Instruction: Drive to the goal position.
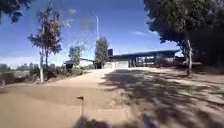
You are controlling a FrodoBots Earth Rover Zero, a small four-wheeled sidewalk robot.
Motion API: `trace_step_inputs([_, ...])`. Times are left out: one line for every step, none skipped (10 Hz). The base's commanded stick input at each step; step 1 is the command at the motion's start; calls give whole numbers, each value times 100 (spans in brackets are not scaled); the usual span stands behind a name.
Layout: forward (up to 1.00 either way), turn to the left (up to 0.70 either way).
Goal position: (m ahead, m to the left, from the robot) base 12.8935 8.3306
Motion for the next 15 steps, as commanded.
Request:
trace_step_inputs([100,0])
trace_step_inputs([100,-5])
trace_step_inputs([100,-22])
trace_step_inputs([100,-38])
trace_step_inputs([100,-40])
trace_step_inputs([100,-17])
trace_step_inputs([100,0])
trace_step_inputs([100,0])
trace_step_inputs([100,0])
trace_step_inputs([100,0])
trace_step_inputs([100,0])
trace_step_inputs([100,0])
trace_step_inputs([100,0])
trace_step_inputs([100,0])
trace_step_inputs([100,0])
